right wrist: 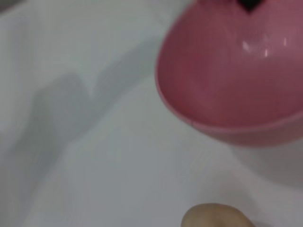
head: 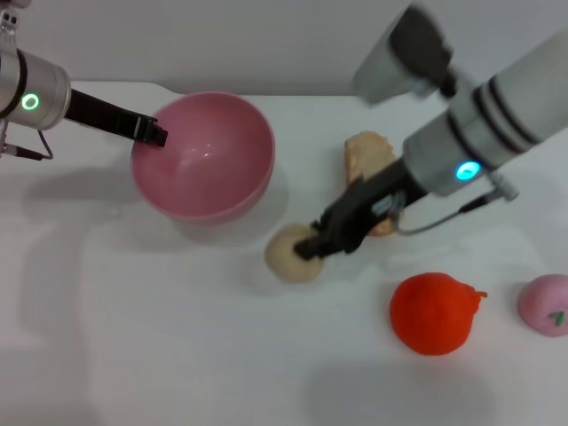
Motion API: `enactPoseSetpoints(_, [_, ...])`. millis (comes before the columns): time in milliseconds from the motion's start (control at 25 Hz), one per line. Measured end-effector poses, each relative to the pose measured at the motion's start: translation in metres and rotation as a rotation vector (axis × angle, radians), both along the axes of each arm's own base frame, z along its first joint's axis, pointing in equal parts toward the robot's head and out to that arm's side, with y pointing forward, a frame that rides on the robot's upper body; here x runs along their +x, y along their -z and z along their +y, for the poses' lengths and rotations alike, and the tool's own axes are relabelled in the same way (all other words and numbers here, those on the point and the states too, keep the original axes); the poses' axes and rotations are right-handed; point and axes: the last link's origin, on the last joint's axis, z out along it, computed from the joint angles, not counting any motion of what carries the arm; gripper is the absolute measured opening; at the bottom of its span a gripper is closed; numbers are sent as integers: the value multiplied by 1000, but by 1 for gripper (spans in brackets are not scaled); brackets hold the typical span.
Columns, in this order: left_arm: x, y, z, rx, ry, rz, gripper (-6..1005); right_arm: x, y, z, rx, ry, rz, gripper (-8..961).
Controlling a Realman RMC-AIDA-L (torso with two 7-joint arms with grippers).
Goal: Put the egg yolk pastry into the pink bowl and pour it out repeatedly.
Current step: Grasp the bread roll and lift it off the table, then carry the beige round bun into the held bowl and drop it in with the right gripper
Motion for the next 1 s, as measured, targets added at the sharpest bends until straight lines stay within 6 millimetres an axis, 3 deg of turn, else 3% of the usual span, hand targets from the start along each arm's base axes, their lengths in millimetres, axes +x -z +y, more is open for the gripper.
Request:
enactPoseSetpoints(120, [0,0,0,0,-1,0,43,-14,-24,1,26,-51,37,282])
enactPoseSetpoints(400, [3,0,0,-6,13,6,43,-69,-97,-5,119,-243,121,220])
enactPoseSetpoints(560, [8,1,-1,-25,21,6,42,-96,-119,-14,189,-367,132,189])
enactPoseSetpoints(720, [12,5,-2,-41,30,3,42,-104,-115,-9,222,-392,180,163])
enactPoseSetpoints(1000, [23,13,-4,-68,52,-6,42,-89,-69,14,161,-335,270,124])
